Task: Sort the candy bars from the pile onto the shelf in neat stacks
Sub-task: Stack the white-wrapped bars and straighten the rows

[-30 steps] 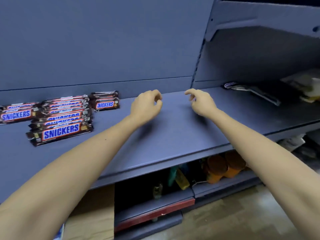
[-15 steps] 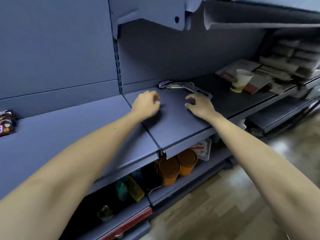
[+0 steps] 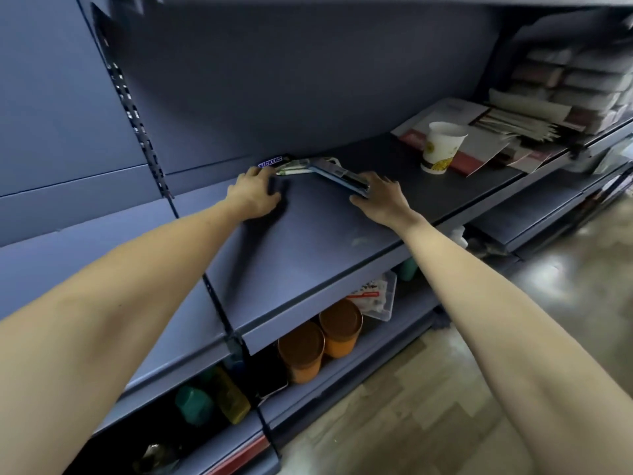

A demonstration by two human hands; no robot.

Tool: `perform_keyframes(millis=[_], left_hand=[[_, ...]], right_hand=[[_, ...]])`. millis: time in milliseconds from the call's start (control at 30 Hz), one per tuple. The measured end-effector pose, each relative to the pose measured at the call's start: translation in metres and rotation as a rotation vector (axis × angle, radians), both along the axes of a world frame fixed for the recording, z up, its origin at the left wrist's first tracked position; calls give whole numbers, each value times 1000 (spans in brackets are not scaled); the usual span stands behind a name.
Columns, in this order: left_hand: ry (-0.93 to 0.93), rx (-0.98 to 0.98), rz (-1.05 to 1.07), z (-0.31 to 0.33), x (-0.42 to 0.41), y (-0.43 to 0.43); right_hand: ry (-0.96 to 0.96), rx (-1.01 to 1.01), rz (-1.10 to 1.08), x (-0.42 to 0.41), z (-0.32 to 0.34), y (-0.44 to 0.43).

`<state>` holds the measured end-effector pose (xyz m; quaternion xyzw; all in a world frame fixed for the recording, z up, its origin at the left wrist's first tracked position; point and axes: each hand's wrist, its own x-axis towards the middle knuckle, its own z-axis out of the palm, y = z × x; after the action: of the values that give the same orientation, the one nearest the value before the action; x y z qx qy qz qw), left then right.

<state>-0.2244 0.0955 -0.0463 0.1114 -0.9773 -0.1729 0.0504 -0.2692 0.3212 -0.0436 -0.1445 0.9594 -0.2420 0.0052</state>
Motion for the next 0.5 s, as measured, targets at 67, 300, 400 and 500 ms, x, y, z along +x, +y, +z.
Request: perform_keyframes(millis=[67, 300, 400, 500], left_hand=[[-20, 4, 26, -1, -9, 1], [-52, -14, 56, -6, -34, 4], [-18, -58, 87, -9, -37, 3], [40, 25, 138, -8, -38, 3]], right_hand=[[-18, 0, -3, -6, -3, 1], [-50, 73, -21, -23, -8, 1], [15, 54, -71, -27, -8, -4], [3, 32, -92, -29, -7, -13]])
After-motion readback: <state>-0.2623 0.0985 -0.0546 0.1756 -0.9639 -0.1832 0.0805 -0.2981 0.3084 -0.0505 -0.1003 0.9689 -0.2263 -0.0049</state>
